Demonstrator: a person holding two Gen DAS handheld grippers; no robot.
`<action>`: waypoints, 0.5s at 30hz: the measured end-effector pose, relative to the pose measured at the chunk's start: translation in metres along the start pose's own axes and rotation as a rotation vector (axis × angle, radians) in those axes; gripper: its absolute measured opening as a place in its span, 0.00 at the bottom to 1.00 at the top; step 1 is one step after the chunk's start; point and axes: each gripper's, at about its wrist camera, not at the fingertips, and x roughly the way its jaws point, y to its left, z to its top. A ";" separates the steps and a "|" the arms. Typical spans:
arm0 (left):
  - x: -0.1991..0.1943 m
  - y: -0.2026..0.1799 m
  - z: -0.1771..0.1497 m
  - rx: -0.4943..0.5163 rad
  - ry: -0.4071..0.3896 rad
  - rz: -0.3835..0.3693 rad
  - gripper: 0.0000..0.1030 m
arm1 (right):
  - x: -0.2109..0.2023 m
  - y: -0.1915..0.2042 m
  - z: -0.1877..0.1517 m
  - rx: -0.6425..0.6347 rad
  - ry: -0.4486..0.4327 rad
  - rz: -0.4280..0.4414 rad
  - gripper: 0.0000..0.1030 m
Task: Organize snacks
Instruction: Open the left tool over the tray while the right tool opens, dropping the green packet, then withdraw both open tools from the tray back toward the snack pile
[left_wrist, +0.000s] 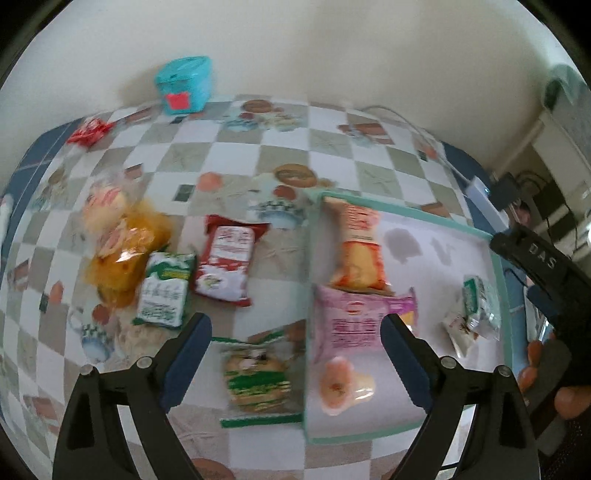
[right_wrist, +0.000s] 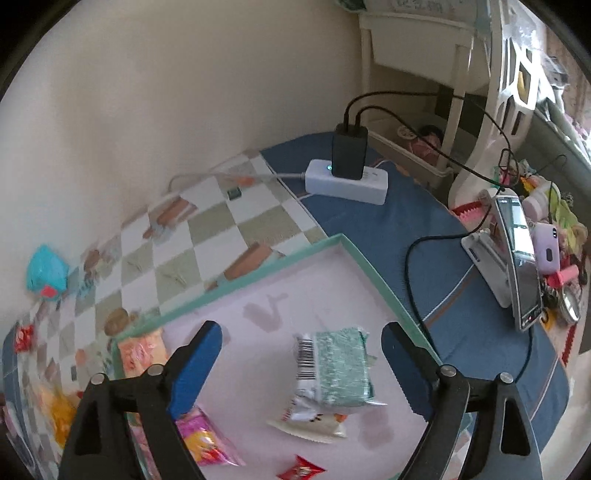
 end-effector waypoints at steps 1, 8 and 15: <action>-0.001 0.006 0.000 -0.012 -0.003 0.004 0.90 | -0.001 0.004 -0.001 -0.011 -0.001 -0.002 0.88; -0.013 0.049 0.007 -0.097 -0.045 0.069 0.90 | -0.010 0.017 -0.005 -0.033 -0.001 -0.007 0.88; -0.022 0.093 0.011 -0.175 -0.071 0.157 0.90 | -0.023 0.042 -0.004 -0.054 -0.020 0.005 0.88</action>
